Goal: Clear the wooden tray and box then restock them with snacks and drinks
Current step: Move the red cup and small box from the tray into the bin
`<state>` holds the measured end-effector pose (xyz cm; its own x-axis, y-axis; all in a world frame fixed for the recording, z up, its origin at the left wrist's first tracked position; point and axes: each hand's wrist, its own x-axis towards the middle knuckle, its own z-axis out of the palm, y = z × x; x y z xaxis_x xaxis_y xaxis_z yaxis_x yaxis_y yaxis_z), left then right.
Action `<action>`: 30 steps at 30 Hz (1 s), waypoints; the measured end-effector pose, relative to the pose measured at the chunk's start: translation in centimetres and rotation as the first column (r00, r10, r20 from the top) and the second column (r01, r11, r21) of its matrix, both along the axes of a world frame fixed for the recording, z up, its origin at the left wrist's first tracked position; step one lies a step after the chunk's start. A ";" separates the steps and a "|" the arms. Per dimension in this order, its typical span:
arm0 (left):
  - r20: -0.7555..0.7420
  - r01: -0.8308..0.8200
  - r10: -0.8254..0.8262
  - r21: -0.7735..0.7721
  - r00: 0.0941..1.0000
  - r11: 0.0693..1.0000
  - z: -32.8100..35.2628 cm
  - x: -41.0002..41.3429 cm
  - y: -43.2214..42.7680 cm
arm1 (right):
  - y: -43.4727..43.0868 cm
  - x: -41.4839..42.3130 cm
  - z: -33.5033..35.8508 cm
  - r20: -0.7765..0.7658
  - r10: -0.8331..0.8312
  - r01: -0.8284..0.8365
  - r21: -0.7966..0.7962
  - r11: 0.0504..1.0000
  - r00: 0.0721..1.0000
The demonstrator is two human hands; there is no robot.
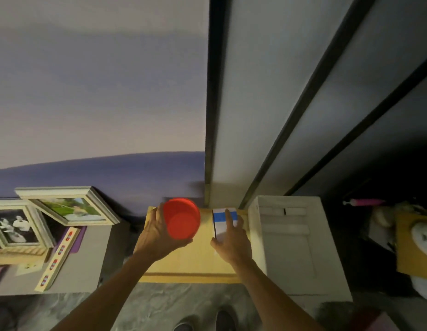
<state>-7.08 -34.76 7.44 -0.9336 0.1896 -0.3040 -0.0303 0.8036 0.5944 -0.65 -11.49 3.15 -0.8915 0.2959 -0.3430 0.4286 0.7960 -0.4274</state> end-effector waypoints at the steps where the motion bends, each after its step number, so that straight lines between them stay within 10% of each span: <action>1: -0.013 0.020 -0.020 0.008 1.000 1.000 1.4 -0.4 0.0 | 0.1 -0.1 1.2 -0.021 -0.005 0.005 -0.005 1.000 1.000; 15: -0.200 0.452 -0.419 0.169 0.886 0.876 17.3 1.4 8.7 | 4.7 8.9 16.5 -0.299 -0.368 0.374 -0.038 0.926 0.880; 30: -0.184 0.885 -0.866 0.138 0.465 0.445 19.1 27.8 37.7 | 21.0 44.3 18.7 -0.267 -0.813 0.841 -0.021 0.541 0.517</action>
